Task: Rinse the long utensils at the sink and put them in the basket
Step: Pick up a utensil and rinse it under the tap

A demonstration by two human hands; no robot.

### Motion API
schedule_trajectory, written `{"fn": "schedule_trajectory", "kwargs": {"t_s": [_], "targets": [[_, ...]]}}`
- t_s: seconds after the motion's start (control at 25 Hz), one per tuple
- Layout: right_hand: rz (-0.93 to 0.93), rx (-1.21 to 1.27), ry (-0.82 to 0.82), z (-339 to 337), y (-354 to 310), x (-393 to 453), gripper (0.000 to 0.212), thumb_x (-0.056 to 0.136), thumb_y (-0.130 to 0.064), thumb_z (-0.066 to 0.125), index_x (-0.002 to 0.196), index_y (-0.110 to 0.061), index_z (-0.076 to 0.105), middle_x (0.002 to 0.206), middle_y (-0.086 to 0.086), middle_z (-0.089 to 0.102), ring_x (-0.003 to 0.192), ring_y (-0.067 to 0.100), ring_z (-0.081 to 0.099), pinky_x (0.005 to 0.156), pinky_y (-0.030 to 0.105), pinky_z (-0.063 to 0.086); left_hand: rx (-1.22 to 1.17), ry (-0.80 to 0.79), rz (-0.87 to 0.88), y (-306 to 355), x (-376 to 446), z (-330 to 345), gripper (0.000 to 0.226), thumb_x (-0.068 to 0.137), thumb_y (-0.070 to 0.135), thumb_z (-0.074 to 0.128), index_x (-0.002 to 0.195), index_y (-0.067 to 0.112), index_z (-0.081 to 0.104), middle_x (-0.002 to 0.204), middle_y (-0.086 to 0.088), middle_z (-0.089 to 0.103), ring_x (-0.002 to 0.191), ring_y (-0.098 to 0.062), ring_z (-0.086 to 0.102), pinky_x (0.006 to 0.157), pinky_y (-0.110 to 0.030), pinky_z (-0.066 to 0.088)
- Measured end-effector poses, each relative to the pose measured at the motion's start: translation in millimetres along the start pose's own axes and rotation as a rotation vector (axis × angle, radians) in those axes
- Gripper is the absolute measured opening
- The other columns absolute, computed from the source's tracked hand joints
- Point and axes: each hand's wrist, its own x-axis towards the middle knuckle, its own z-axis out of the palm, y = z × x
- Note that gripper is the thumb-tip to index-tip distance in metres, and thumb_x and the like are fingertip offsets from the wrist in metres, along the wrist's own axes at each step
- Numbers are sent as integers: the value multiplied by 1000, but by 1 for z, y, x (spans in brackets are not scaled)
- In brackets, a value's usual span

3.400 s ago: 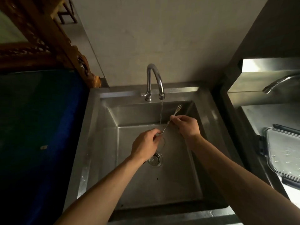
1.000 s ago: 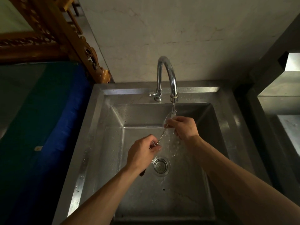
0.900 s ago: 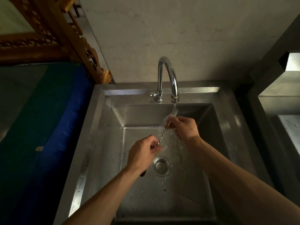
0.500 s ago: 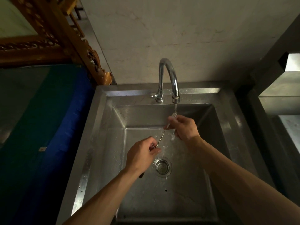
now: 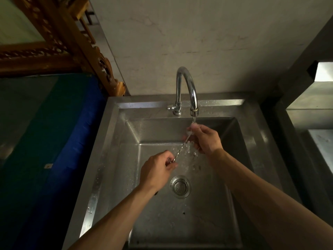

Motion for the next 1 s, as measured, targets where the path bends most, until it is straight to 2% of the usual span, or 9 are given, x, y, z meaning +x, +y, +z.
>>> {"fn": "schedule_trajectory", "kwargs": {"t_s": [0.16, 0.24, 0.32, 0.44, 0.6, 0.72, 0.8, 0.92, 1.0], "targets": [[-10, -6, -66, 0, -2, 0, 17, 87, -20, 70, 104, -20, 67, 73, -3, 76, 42, 7, 45, 39, 20, 33, 9, 20, -6, 2, 1, -1, 20, 80, 44, 70, 82, 32, 54, 65, 18, 60, 60, -2, 57, 55, -26, 45], [-15, -32, -27, -1, -2, 1, 11, 92, -28, 64, 96, -19, 68, 68, -5, 75, 41, 7, 46, 37, 17, 33, 7, 21, -7, 3, 2, 0, 20, 80, 43, 70, 83, 31, 54, 66, 18, 60, 61, -4, 57, 56, -27, 46], [-6, -21, -27, -1, -3, 2, 19, 96, -34, 58, 97, -17, 67, 73, -2, 76, 39, 5, 49, 36, 15, 34, 15, 23, -4, 4, 2, 0, 20, 80, 41, 70, 83, 30, 54, 67, 16, 61, 63, -7, 59, 57, -28, 48], [-6, -34, -91, -2, -6, 2, 16, 89, -22, 68, 105, -22, 67, 78, -1, 76, 39, 4, 48, 37, 16, 34, 28, 29, -19, 4, 3, -2, 20, 81, 41, 70, 82, 28, 55, 69, 14, 62, 65, -10, 60, 58, -30, 48], [9, -13, -34, 0, -9, 3, 26, 98, -38, 53, 99, -17, 67, 72, -2, 76, 38, 5, 50, 36, 17, 35, 36, 28, 1, 6, 5, -2, 18, 82, 39, 70, 83, 29, 56, 72, 15, 63, 67, -10, 60, 59, -29, 49], [-1, -60, -103, -2, -12, 3, 21, 88, -24, 69, 109, -21, 67, 76, -3, 76, 41, 5, 51, 39, 18, 37, 45, 37, -14, 5, 6, -3, 19, 82, 39, 70, 84, 27, 56, 74, 12, 65, 68, -11, 61, 61, -30, 51], [10, -52, -42, -1, -13, 3, 17, 91, -32, 65, 102, -20, 70, 72, -2, 75, 41, 5, 50, 40, 19, 37, 52, 42, -3, 4, 6, -2, 19, 82, 40, 70, 84, 28, 55, 77, 13, 66, 69, -10, 61, 61, -29, 50], [41, -29, 11, -2, -13, 3, 37, 96, -46, 52, 93, -14, 71, 66, -3, 75, 42, 7, 54, 42, 21, 39, 86, 45, 20, 5, 7, -3, 19, 82, 39, 69, 85, 28, 54, 81, 12, 66, 71, -12, 61, 60, -29, 48], [12, -56, -84, -8, -13, 2, 21, 92, -32, 65, 102, -15, 70, 73, -5, 76, 44, 6, 54, 48, 24, 39, 101, 48, 9, 3, 9, -5, 19, 82, 41, 69, 84, 28, 54, 81, 12, 66, 72, -12, 60, 59, -28, 44]]}}
